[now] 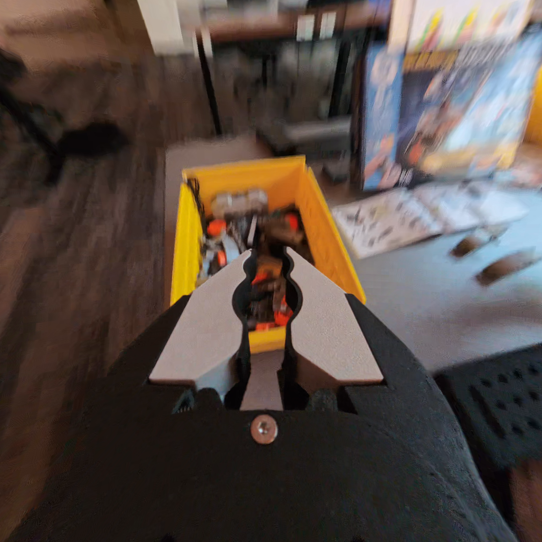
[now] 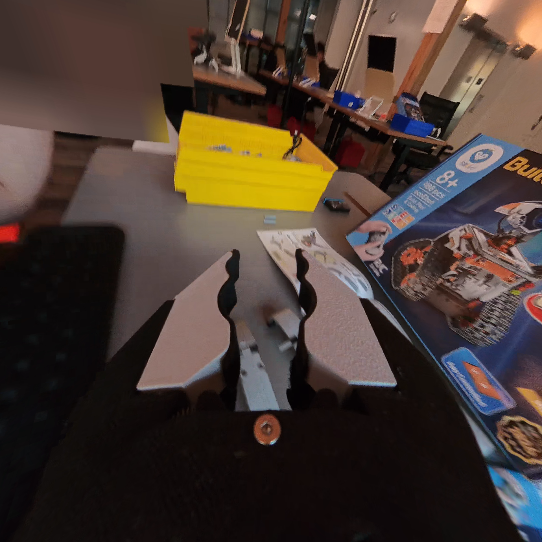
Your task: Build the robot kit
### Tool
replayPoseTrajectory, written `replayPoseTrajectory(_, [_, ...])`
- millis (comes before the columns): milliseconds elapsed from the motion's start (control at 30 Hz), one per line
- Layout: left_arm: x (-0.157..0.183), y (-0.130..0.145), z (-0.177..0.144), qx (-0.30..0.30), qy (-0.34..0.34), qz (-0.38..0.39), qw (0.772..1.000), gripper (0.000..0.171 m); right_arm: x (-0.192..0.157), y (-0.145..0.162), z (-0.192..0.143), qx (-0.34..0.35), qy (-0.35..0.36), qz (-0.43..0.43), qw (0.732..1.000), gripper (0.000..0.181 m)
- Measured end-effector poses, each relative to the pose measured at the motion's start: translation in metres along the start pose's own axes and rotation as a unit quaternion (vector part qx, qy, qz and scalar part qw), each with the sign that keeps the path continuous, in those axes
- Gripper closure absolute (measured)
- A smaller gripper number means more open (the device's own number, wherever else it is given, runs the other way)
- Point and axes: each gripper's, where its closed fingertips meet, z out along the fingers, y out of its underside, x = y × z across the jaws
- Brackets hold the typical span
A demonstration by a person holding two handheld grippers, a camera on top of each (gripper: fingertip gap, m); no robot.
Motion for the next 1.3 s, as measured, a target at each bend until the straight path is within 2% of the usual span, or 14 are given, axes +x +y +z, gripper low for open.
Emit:
replayPoseTrajectory(67, [-0.005, 0.007, 0.014, -0.121, -0.011, 0.019, 0.992, 0.166, -0.008, -0.026, 0.018, 0.030, 0.007, 0.065, 0.997, 0.142])
replayPoseTrajectory(100, [-0.006, 0.002, 0.022, -0.146, -0.014, 0.036, 0.989, 0.171, -0.014, -0.037, 0.028, 0.047, 0.003, 0.092, 0.995, 0.141])
replayPoseTrajectory(200, [-0.001, -0.002, 0.049, -0.186, 0.003, 0.057, 0.981, 0.168, -0.037, -0.058, 0.061, 0.072, -0.028, 0.141, 0.987, 0.133])
replayPoseTrajectory(300, [-0.026, 0.048, 0.051, -0.345, -0.034, 0.060, 0.936, 0.140, -0.039, -0.065, 0.087, 0.087, -0.010, 0.156, 0.984, 0.132])
replayPoseTrajectory(367, [-0.047, 0.075, 0.046, -0.424, -0.065, 0.067, 0.901, 0.141, -0.031, -0.064, 0.099, 0.104, 0.019, 0.182, 0.978, 0.132])
replayPoseTrajectory(500, [-0.054, 0.092, 0.069, -0.452, -0.011, 0.020, 0.892, 0.145, -0.033, -0.046, 0.112, 0.109, 0.036, 0.165, 0.980, 0.132])
replayPoseTrajectory(567, [-0.062, 0.102, 0.074, -0.482, -0.008, -0.008, 0.876, 0.142, -0.034, -0.034, 0.113, 0.098, 0.051, 0.134, 0.985, 0.133])
replayPoseTrajectory(633, [-0.076, 0.096, 0.091, -0.469, -0.027, -0.001, 0.883, 0.140, -0.039, -0.030, 0.115, 0.086, 0.043, 0.117, 0.988, 0.134])
replayPoseTrajectory(733, [-0.083, 0.077, 0.130, -0.410, -0.018, 0.019, 0.912, 0.130, -0.054, -0.032, 0.119, 0.080, 0.005, 0.126, 0.989, 0.137])
replayPoseTrajectory(800, [-0.081, 0.079, 0.145, -0.404, -0.010, 0.009, 0.915, 0.126, -0.061, -0.034, 0.116, 0.093, -0.018, 0.154, 0.984, 0.145])
replayPoseTrajectory(1033, [-0.068, 0.096, 0.181, -0.422, 0.030, -0.001, 0.906, 0.129, -0.055, -0.026, 0.111, 0.089, -0.030, 0.220, 0.971, 0.145])
replayPoseTrajectory(1200, [-0.086, 0.080, 0.223, -0.344, -0.017, 0.035, 0.938, 0.128, -0.058, -0.030, 0.108, 0.094, -0.036, 0.221, 0.970, 0.145])
replayPoseTrajectory(1233, [-0.083, 0.075, 0.230, -0.326, -0.010, 0.022, 0.945, 0.129, -0.059, -0.030, 0.108, 0.093, -0.035, 0.216, 0.971, 0.145])
replayPoseTrajectory(1300, [-0.059, 0.074, 0.237, -0.316, 0.055, -0.014, 0.947, 0.121, -0.061, -0.030, 0.109, 0.091, -0.037, 0.207, 0.973, 0.145])
